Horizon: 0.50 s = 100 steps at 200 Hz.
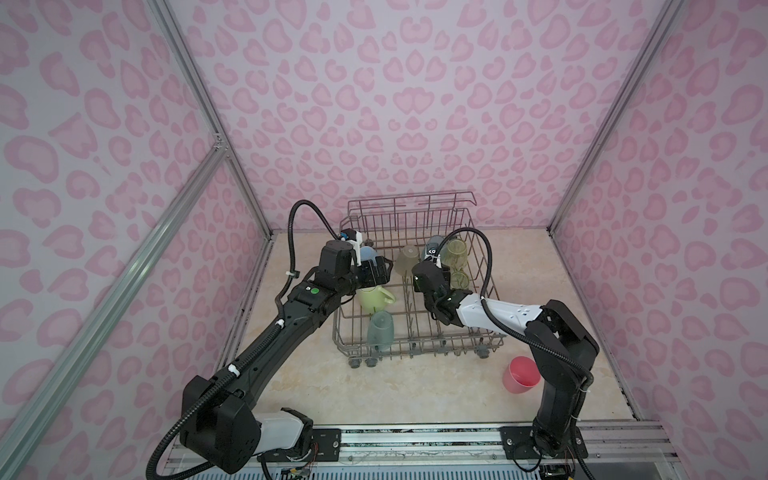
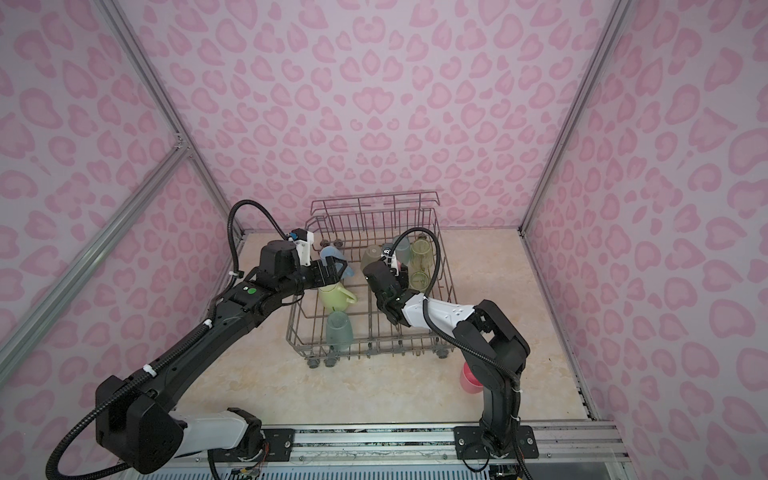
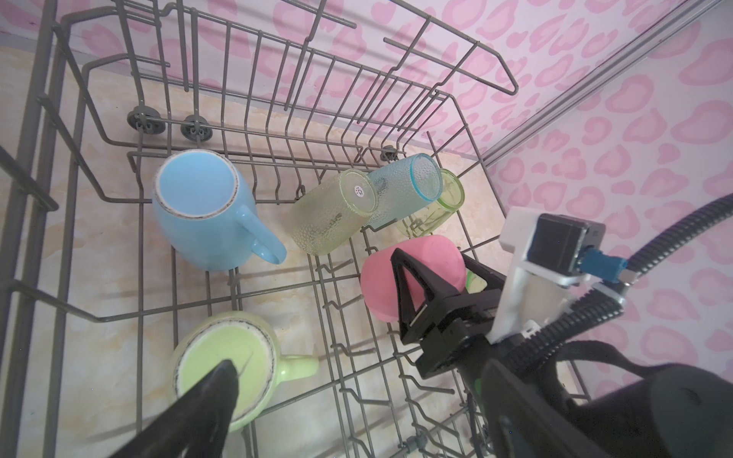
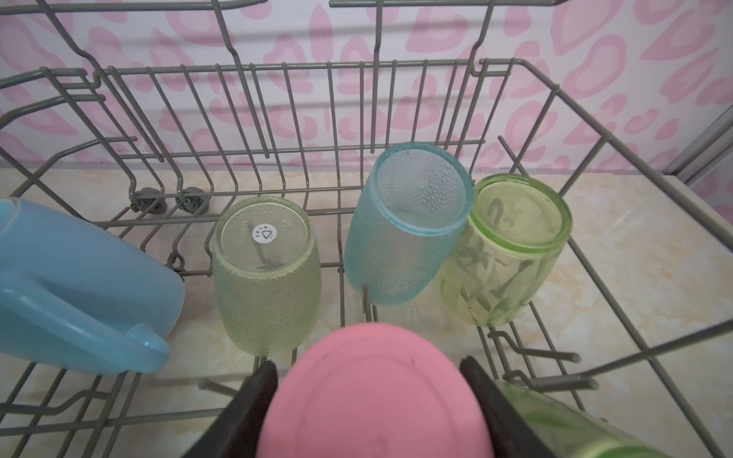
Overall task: Load the cups into the dish rack
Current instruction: 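Lower the pink cup into the rack with the right while the left withdraws, then open the right gripper and lift it away from the placed pink cup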
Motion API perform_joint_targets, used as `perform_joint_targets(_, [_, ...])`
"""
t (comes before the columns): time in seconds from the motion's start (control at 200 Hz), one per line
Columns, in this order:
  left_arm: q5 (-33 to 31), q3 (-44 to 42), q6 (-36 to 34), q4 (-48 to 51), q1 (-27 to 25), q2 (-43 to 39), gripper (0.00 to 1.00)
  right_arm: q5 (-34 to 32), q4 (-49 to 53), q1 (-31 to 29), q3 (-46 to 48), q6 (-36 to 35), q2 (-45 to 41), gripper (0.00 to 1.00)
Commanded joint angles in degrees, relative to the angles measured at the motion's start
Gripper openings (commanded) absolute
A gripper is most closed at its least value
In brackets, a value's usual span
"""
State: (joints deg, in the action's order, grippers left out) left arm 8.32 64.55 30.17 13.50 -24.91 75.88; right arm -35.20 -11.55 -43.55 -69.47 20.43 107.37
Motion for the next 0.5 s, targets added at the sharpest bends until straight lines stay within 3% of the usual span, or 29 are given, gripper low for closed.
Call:
perform_joint_targets(0.0, [-1.0, -0.4, -1.1, -0.4, 0.0, -0.9, 0.97, -2.2, -0.8, -0.4, 1.1, 0.5, 1.5, 0.61])
perform_joint_targets(0.195, [-1.4, -0.9, -1.5, -0.3, 0.1, -1.8, 0.97, -1.9, 0.1, -0.5, 1.8, 1.7, 2.1, 0.65])
perform_joint_targets(0.495, [-1.4, -0.1, -2.0, -0.2, 0.1, -1.6, 0.97, 0.1, 5.5, -0.3, -0.4, 3.1, 0.1, 0.84])
